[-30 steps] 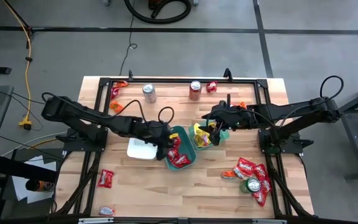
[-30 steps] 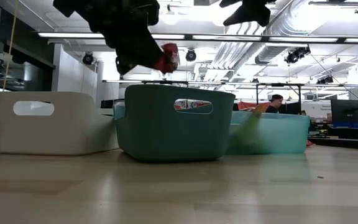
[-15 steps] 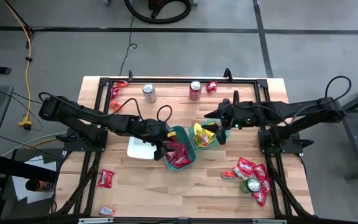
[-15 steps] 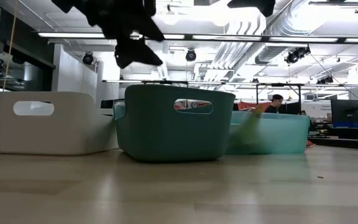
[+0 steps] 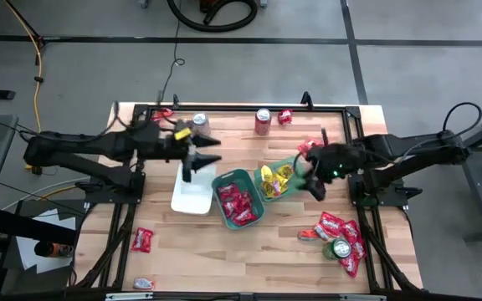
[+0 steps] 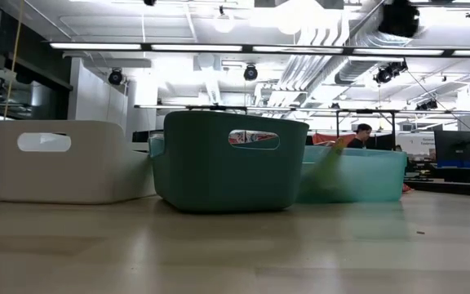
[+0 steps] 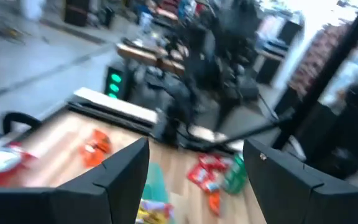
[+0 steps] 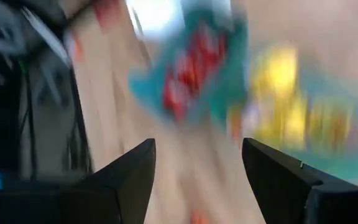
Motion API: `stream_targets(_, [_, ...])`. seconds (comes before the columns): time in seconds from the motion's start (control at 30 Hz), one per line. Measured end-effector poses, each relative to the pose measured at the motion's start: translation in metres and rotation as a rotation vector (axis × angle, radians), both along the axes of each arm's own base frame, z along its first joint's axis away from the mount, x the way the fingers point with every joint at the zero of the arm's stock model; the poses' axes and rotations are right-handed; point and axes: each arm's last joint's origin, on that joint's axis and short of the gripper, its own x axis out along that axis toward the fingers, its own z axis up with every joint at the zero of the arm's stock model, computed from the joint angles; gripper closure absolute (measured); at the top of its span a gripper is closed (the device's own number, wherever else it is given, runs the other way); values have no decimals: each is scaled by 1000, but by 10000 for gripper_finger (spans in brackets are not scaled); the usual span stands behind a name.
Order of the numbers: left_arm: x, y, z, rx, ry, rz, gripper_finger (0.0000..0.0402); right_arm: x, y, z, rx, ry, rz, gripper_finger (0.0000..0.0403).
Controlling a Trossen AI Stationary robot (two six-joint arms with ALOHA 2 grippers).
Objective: Sort candy
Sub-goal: Put the red candy into the green bin
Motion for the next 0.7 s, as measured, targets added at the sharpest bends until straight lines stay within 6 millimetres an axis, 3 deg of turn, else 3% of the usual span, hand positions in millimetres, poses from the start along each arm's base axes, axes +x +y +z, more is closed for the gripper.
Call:
stream_targets(0.17, [-12, 2, 9, 6, -45, 56, 154, -21, 18, -36, 161, 455, -75, 167])
stream_targets(0.3, [-10, 2, 7, 6, -32, 56, 154, -33, 31, -86, 308, 695, -189, 167])
stream_targets(0.47, [-7, 2, 4, 9, -17, 56, 154, -43, 34, -146, 392, 764, -336, 167])
stream_targets(0.7, [-7, 3, 4, 33, -18, 65, 154, -43, 34, -178, 481, 716, -448, 167])
